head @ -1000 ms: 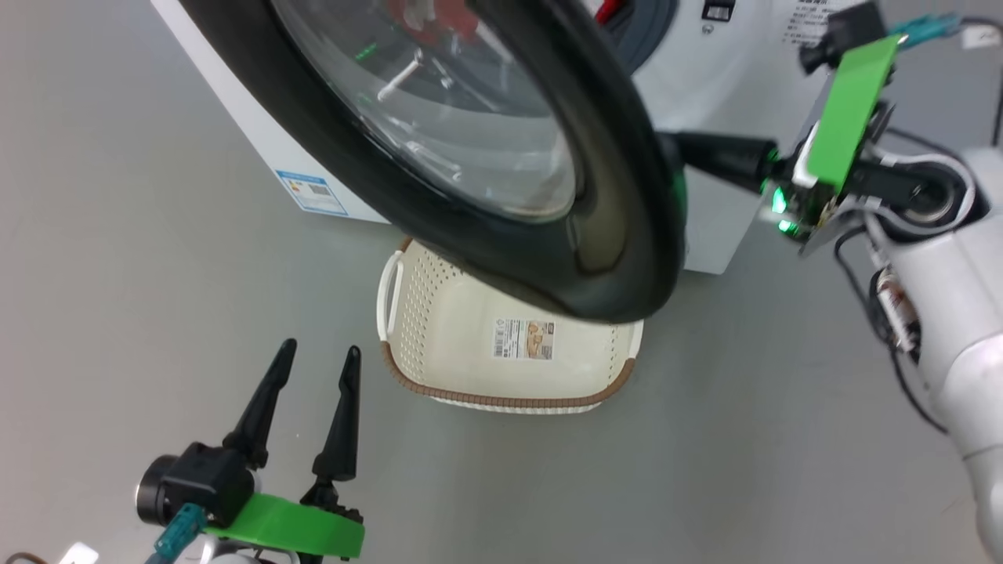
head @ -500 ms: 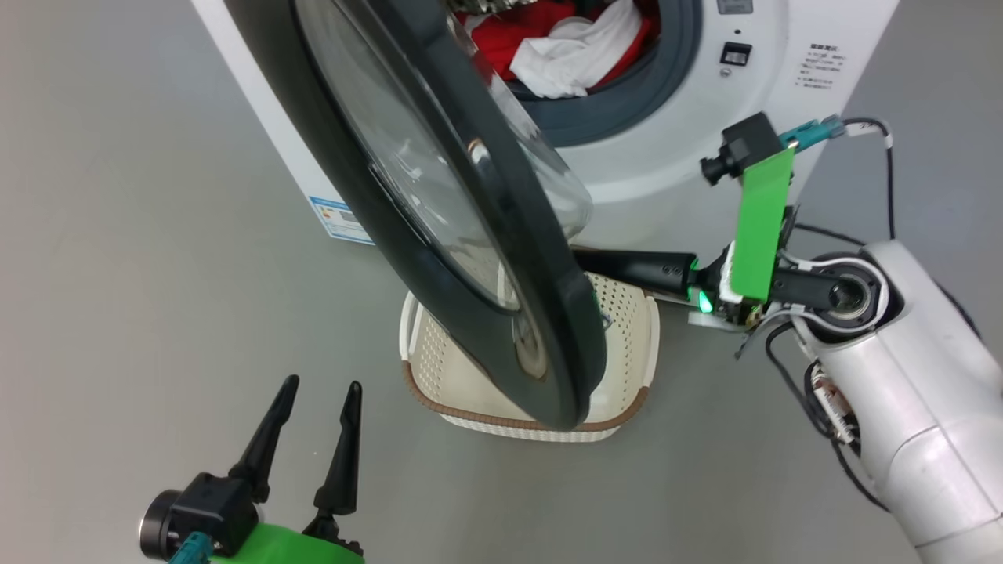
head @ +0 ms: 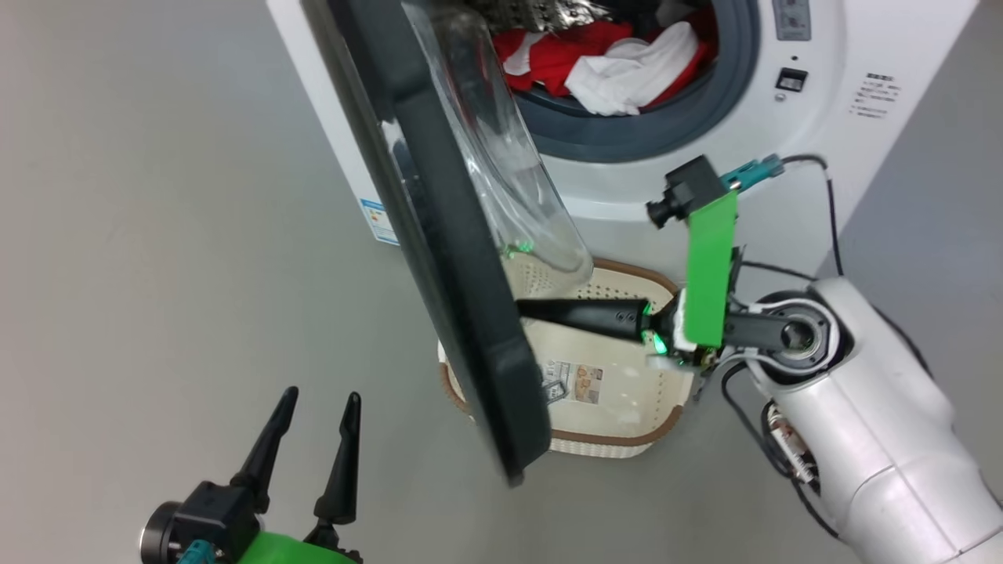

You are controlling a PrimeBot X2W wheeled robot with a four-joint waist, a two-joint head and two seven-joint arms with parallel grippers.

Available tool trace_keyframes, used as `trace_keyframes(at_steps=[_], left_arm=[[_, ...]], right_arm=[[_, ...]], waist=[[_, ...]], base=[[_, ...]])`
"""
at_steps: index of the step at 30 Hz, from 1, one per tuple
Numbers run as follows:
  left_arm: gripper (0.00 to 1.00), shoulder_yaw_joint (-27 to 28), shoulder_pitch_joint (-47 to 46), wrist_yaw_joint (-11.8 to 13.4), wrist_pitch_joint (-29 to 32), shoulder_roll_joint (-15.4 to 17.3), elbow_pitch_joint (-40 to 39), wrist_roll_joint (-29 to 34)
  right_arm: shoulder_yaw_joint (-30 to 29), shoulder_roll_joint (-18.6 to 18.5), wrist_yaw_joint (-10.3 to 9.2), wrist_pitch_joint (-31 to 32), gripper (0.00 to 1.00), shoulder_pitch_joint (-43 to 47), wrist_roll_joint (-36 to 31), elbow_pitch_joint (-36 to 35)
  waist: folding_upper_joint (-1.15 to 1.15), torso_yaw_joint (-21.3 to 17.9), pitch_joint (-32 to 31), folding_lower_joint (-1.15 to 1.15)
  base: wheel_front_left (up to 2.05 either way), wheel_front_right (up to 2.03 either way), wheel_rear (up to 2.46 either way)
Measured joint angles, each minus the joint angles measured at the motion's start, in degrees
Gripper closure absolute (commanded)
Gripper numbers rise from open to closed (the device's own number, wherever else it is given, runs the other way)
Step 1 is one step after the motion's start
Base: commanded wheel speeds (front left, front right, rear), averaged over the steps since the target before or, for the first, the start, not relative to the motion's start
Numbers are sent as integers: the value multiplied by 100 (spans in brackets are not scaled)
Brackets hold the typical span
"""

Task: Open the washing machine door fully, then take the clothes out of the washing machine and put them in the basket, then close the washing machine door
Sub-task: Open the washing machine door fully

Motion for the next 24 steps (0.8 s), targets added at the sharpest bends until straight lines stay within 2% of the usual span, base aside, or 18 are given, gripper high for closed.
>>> trace_keyframes(at_steps=[24], left_arm=[[0, 261, 120, 102, 0, 1, 114, 58]], right_arm=[[234, 403, 0, 122, 100, 386, -152, -223]], waist=[[0, 871, -200, 0]], base=[[0, 0, 0]])
